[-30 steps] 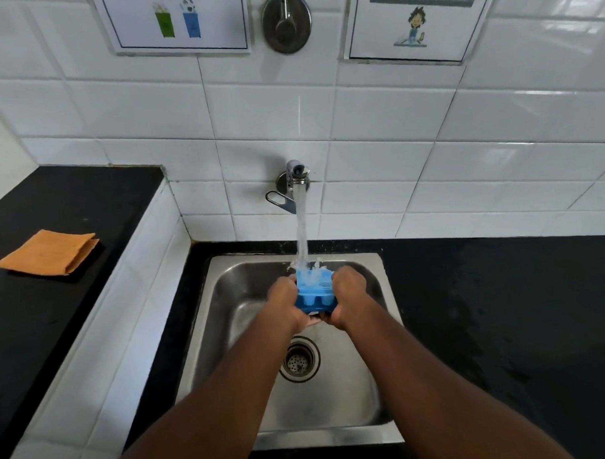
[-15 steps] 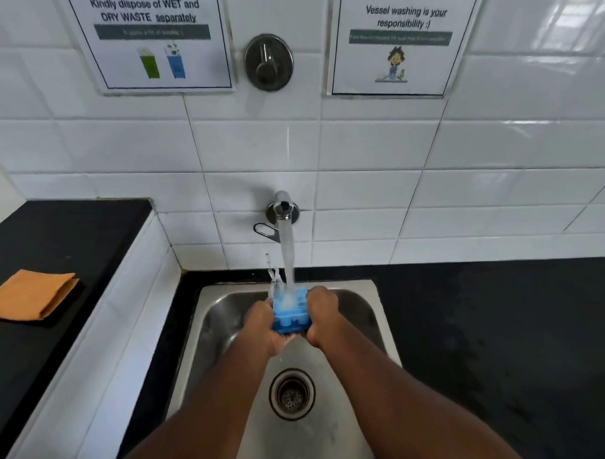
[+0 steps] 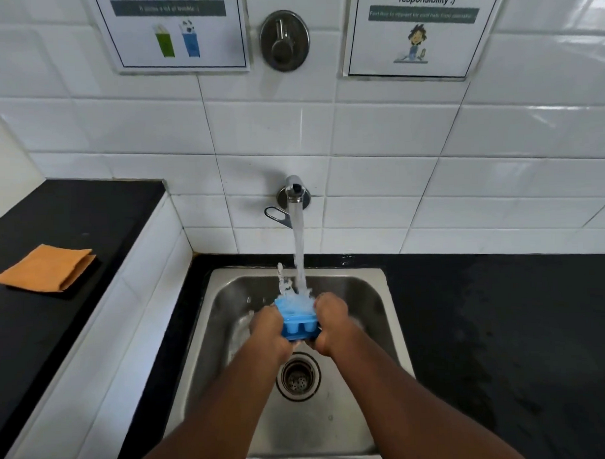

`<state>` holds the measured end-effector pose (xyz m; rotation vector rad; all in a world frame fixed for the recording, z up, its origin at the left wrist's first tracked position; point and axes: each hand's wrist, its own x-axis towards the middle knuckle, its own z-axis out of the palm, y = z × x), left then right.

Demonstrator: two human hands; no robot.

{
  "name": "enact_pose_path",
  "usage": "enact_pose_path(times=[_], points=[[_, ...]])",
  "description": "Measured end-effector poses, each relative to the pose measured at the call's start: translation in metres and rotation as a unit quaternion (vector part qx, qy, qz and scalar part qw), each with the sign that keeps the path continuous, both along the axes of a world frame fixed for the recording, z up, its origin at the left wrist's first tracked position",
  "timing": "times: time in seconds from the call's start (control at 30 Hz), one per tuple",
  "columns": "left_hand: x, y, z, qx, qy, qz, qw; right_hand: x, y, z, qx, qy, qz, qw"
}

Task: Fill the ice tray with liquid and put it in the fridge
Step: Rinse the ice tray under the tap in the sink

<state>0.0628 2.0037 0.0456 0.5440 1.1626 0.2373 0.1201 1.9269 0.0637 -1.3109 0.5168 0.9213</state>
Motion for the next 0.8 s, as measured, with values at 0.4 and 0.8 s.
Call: enact_pose_path(times=[0.4, 0.8], points=[[-0.023, -0.031, 0.001, -0.028, 0.009, -0.023, 0.999, -0.022, -0.032, 0.000, -0.024, -0.006, -0.023, 0.999], [-0.025, -0.008, 0.015, 0.038, 0.044, -0.035, 0.998, -0.029, -0.011, 0.008, -0.029, -0.066, -0.005, 0.997]])
